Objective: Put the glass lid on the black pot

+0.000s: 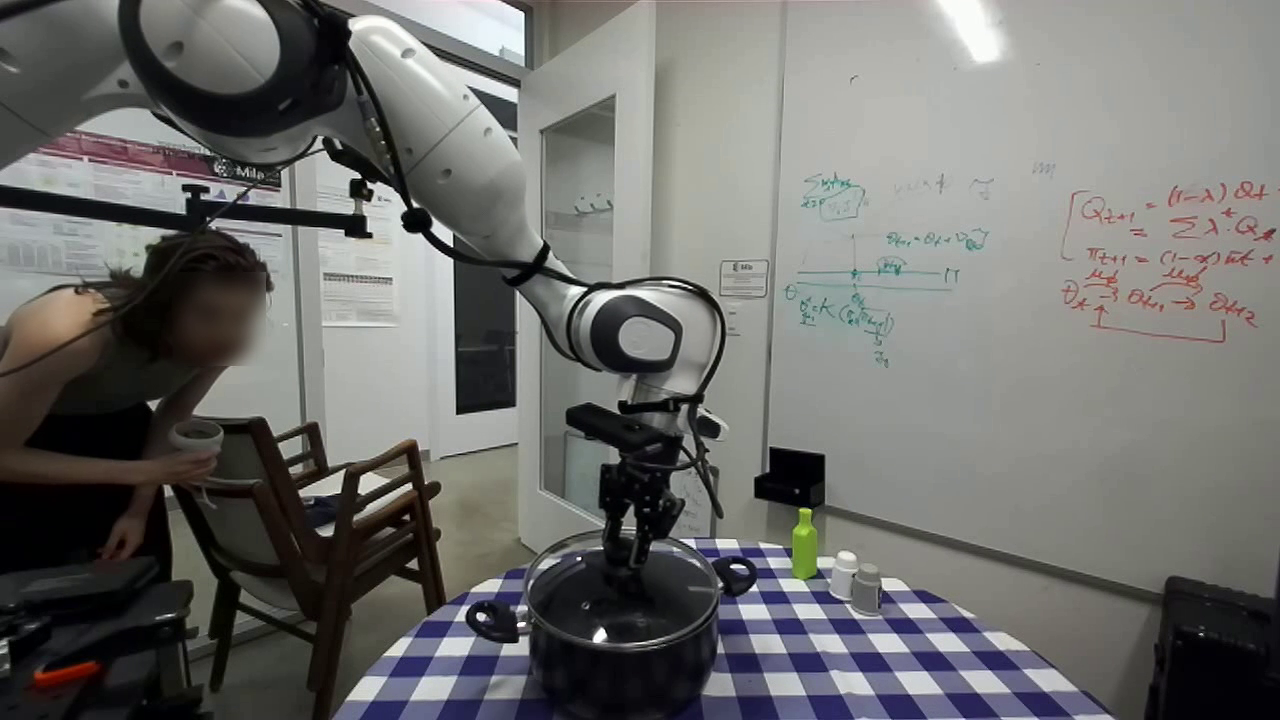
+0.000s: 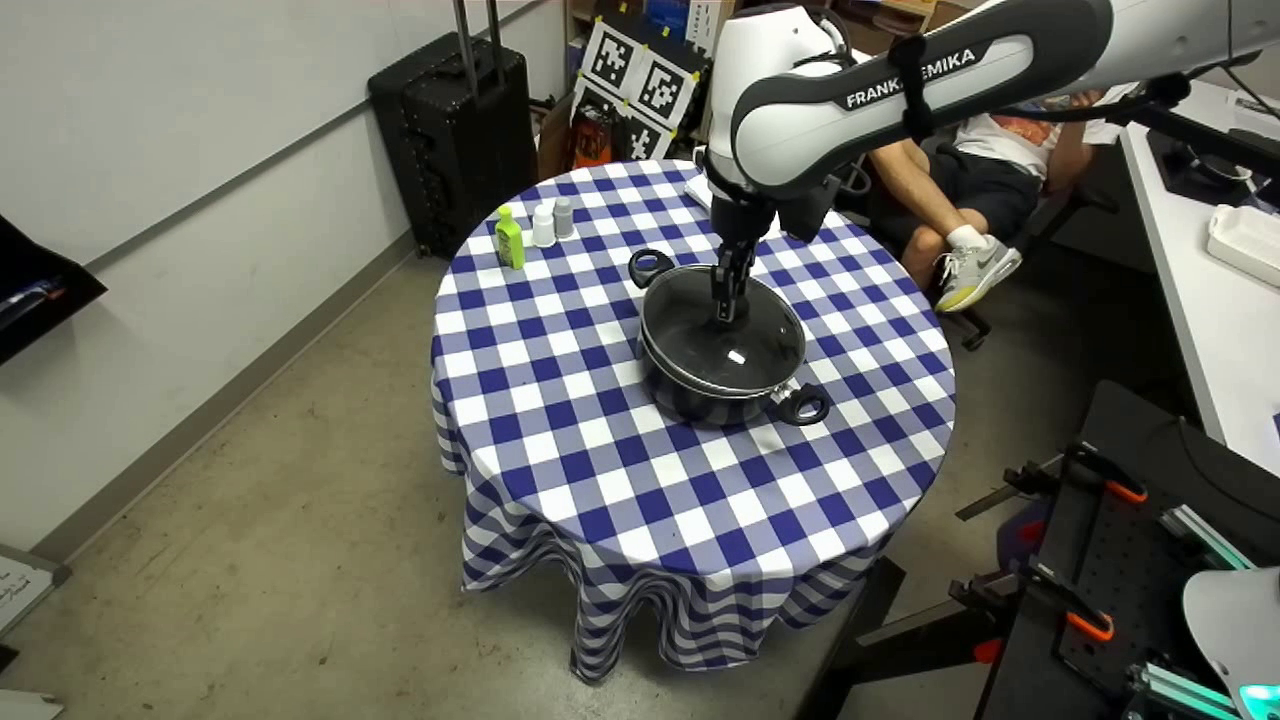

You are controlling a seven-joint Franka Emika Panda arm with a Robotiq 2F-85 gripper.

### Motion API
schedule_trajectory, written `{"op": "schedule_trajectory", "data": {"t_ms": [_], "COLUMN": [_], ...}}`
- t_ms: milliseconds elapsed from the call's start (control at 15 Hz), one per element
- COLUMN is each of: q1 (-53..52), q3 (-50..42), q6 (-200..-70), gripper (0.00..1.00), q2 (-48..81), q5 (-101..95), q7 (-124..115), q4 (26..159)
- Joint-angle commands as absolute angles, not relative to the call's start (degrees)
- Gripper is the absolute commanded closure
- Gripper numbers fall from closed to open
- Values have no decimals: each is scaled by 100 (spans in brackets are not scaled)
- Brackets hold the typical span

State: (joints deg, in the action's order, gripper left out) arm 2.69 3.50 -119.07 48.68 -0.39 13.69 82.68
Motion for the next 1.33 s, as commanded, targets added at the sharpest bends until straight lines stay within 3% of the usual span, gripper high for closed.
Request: {"op": "schedule_trajectory", "data": {"t_ms": [0, 1267], "q1": [211, 224], "q3": [275, 311], "q6": [-11743, -11639], "gripper": [75, 75], "q2": [4884, 4976], "q5": [-101, -35], "q7": [1277, 1253], "q4": [8051, 7958]}}
